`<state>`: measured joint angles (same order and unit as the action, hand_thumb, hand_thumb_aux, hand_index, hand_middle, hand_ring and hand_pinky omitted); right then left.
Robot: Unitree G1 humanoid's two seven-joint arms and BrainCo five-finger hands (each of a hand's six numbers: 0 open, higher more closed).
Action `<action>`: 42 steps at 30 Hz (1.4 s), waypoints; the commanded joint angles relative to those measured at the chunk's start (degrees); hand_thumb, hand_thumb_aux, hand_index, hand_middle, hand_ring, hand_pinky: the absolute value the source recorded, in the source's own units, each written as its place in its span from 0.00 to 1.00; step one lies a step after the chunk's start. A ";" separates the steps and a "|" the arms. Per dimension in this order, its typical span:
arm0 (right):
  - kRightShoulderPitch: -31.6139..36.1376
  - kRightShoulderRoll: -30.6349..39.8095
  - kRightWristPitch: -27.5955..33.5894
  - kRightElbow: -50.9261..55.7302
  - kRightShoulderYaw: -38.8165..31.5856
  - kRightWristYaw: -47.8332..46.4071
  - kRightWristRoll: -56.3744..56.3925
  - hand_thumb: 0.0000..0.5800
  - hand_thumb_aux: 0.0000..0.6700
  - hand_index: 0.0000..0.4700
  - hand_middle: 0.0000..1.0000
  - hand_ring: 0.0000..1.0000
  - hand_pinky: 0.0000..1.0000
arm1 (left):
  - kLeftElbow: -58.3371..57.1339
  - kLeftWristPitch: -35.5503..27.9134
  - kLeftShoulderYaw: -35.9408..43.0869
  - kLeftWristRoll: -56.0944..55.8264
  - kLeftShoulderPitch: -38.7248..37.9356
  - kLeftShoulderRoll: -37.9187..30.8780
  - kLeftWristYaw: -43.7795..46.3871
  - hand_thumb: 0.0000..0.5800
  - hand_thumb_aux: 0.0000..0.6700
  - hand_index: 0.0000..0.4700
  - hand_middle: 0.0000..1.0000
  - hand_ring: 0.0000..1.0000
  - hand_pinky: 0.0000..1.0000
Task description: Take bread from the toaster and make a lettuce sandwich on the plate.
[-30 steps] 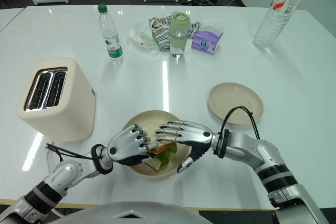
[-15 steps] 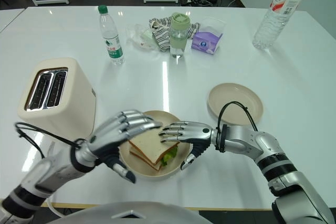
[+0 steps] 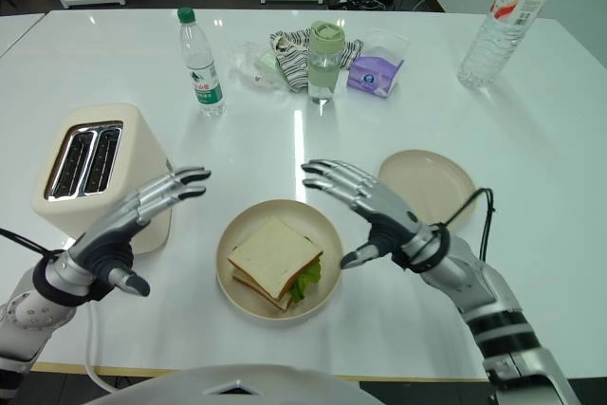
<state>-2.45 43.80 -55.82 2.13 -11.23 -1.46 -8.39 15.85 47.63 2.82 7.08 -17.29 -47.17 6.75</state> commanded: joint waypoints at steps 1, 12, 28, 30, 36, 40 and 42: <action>-11.62 10.69 0.25 -1.86 -0.91 -11.22 11.63 0.86 0.63 0.63 0.49 0.49 0.49 | -3.94 3.76 1.65 1.29 -6.12 -3.15 6.89 1.00 1.00 1.00 0.00 0.00 0.00; -13.36 11.09 5.86 3.59 -7.69 -31.93 5.07 1.00 1.00 1.00 1.00 1.00 1.00 | -20.11 3.84 12.79 5.09 -2.05 2.34 18.05 1.00 1.00 1.00 1.00 1.00 1.00; -2.20 -8.10 6.98 17.40 -5.83 -13.76 -16.38 1.00 1.00 1.00 1.00 1.00 1.00 | -39.54 3.90 14.47 21.82 13.45 14.41 4.58 1.00 1.00 1.00 1.00 1.00 1.00; -1.42 -9.27 7.08 17.93 -5.54 -11.32 -17.94 1.00 1.00 1.00 1.00 1.00 1.00 | -42.97 4.41 14.04 20.96 16.84 16.38 2.18 1.00 1.00 1.00 1.00 1.00 1.00; -0.62 -10.73 6.74 17.46 -5.20 -8.16 -19.01 1.00 1.00 1.00 1.00 1.00 1.00 | -48.63 8.52 13.22 20.04 20.41 16.66 -2.27 1.00 1.00 1.00 1.00 1.00 1.00; -0.89 -10.63 6.00 15.49 -3.81 -7.97 -15.21 0.98 0.86 0.86 1.00 1.00 1.00 | -46.48 14.07 13.66 11.89 18.83 15.81 0.61 1.00 1.00 1.00 0.64 0.64 0.64; -1.18 -10.88 5.69 14.08 -2.64 -8.04 -12.00 0.00 0.00 0.00 0.19 0.19 0.19 | -45.58 15.27 13.89 7.10 18.24 15.73 2.53 0.49 0.29 0.29 0.00 0.00 0.00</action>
<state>-3.86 33.18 -50.01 17.64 -15.23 -9.15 -23.36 -30.80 62.05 16.40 18.10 1.87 -30.48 7.18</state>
